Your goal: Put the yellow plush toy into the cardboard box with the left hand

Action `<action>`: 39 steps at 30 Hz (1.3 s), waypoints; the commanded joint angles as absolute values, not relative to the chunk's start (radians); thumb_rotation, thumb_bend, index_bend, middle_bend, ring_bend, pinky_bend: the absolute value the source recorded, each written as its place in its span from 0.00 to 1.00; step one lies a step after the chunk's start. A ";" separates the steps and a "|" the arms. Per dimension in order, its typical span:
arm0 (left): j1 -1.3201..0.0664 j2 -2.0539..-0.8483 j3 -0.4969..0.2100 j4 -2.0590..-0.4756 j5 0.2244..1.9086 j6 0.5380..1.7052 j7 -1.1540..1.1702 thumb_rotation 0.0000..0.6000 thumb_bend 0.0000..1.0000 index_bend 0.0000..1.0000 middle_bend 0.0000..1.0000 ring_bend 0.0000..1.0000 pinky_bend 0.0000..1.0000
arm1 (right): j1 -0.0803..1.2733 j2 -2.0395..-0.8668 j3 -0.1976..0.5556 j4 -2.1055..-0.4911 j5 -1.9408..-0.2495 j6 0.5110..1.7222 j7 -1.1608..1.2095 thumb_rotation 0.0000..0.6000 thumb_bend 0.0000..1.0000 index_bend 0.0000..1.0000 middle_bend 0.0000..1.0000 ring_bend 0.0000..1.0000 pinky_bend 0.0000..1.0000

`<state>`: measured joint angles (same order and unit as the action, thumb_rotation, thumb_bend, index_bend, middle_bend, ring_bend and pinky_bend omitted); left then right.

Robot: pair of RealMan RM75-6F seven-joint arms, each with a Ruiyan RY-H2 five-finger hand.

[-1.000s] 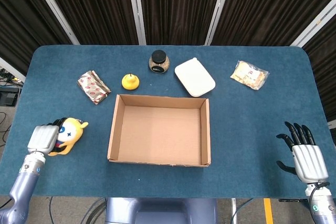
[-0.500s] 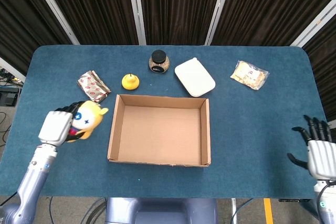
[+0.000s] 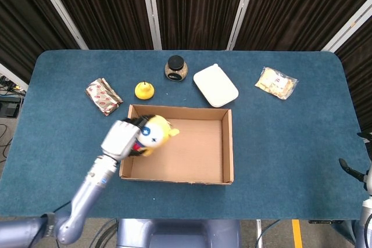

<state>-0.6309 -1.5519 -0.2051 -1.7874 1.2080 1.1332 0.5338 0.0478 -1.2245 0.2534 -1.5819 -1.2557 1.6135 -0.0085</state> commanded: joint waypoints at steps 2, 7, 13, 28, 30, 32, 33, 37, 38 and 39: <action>-0.671 -1.664 -0.157 -1.703 1.207 1.094 0.562 1.00 0.78 0.63 0.45 0.54 0.75 | 0.047 -1.226 0.255 -1.582 -1.252 1.609 -0.008 1.00 0.00 0.30 0.08 0.00 0.00; -0.700 -1.773 -0.121 -1.575 1.226 1.059 0.569 1.00 0.71 0.56 0.36 0.44 0.72 | 0.048 -1.226 0.252 -1.582 -1.257 1.604 -0.016 1.00 0.00 0.30 0.08 0.00 0.00; -0.710 -1.801 -0.100 -1.506 1.264 1.054 0.559 1.00 0.20 0.16 0.02 0.08 0.46 | 0.048 -1.225 0.252 -1.580 -1.260 1.596 -0.005 1.00 0.00 0.30 0.08 0.00 0.00; -0.713 -1.631 -0.162 -1.630 1.256 1.066 0.532 1.00 0.01 0.06 0.00 0.00 0.22 | 0.047 -1.225 0.250 -1.583 -1.266 1.592 -0.021 1.00 0.00 0.31 0.08 0.00 0.00; -0.713 -1.592 -0.175 -1.659 1.251 1.071 0.538 1.00 0.01 0.06 0.00 0.00 0.22 | 0.047 -1.225 0.250 -1.584 -1.265 1.589 -0.021 1.00 0.00 0.31 0.08 0.00 0.00; -0.712 -1.557 -0.188 -1.691 1.246 1.076 0.535 1.00 0.00 0.06 0.00 0.00 0.22 | 0.047 -1.224 0.249 -1.585 -1.265 1.586 -0.021 1.00 0.00 0.32 0.08 0.00 0.00; -0.710 -1.534 -0.196 -1.714 1.243 1.080 0.534 1.00 0.01 0.06 0.00 0.00 0.22 | 0.047 -1.223 0.248 -1.586 -1.267 1.584 -0.022 1.00 0.00 0.32 0.08 0.00 0.00; -0.679 -1.406 -0.209 -1.841 1.260 1.123 0.530 1.00 0.01 0.06 0.00 0.00 0.22 | 0.048 -1.219 0.239 -1.589 -1.278 1.577 -0.026 1.00 0.00 0.32 0.08 0.00 0.00; -0.660 -1.358 -0.200 -1.875 1.278 1.141 0.530 1.00 0.01 0.06 0.00 0.00 0.22 | 0.048 -1.218 0.235 -1.590 -1.284 1.576 -0.026 1.00 0.00 0.32 0.08 0.00 0.00; -0.638 -1.307 -0.185 -1.908 1.296 1.156 0.527 1.00 0.01 0.06 0.00 0.00 0.22 | 0.048 -1.217 0.232 -1.590 -1.289 1.575 -0.027 1.00 0.00 0.32 0.08 0.00 0.00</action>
<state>-0.6879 -1.4324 -0.1970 -1.8085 1.2571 1.1069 0.5310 0.0480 -1.2187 0.2355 -1.5890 -1.2842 1.5766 -0.0261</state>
